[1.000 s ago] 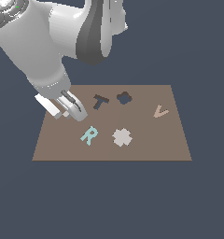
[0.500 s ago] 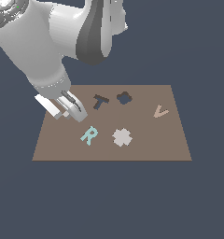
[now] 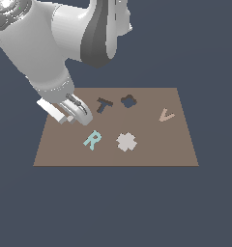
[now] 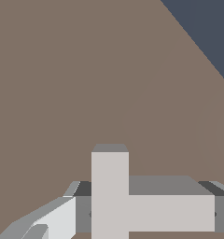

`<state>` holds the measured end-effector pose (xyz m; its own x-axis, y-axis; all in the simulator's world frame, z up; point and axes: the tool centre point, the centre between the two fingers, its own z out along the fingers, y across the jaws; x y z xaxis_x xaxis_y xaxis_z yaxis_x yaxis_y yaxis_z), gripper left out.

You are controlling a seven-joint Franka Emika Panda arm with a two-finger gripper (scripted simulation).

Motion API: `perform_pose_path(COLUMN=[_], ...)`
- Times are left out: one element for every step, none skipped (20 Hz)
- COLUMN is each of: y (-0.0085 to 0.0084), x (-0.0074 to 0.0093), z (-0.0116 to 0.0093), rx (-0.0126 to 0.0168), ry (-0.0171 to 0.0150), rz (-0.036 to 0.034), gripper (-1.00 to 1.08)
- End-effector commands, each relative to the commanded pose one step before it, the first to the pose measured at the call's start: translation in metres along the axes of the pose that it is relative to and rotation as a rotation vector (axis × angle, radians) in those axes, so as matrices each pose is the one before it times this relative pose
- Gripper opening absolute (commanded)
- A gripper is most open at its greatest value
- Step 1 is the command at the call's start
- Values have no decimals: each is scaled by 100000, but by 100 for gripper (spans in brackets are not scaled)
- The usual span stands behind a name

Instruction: Insert a designated object into the corresponding slot on a board.

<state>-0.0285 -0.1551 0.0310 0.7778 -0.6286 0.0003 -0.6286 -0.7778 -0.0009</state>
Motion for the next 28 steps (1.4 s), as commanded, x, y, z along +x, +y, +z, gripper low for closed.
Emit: perform_pose_path(y=[-306,-144,-156,-169,-182,-194,-207,-220,-233,-245,-258,-271,-284,-296,-309,-322,-335,-346,-349,-349,-348,-348,-348,-348,-348,-347,-347,-346], x=[-11,-7,-8,-9,-10,-11,-12,-13,-14,-15,-16,-17,-19,-20,-22,-23,-25,-26,-27,-28,-28,-29,-29,-30,-31,-32,-32,-33], z=[-39,-12,-13,-14,-15,-16,-17,-18,-19,-20,-21,-22,-23,-24,-25,-26,-27,-28,-28,-27,-27,-27,-27,-26,-26,-26,-26,-25], rx=[19,0,0,0,0,0,0,0,0,-1,-1,-1,-1,-1,-1,-1,-1,-1,-1,-1,-1,-1,-1,-1,-1,0,0,0], ry=[28,1,1,1,1,1,1,1,1,1,1,1,0,0,0,0,-1,-1,-1,-2,-2,-3,-3,-4,-4,-5,-6,-6], rz=[-4109,-2046,-2224,-2402,-2581,-2759,-2937,-3116,-3294,-3472,-3649,-3828,-4004,-4181,-4357,-4532,-4706,-4862,-4889,-4883,-4877,-4869,-4862,-4853,-4843,-4832,-4820,-4807], gripper=[-100,-100,-100,-100,-100,-100,-100,-100,-100,-100,-100,-100,-100,-100,-100,-100,-100,-100,-100,-100,-100,-100,-100,-100,-100,-100,-100,-100])
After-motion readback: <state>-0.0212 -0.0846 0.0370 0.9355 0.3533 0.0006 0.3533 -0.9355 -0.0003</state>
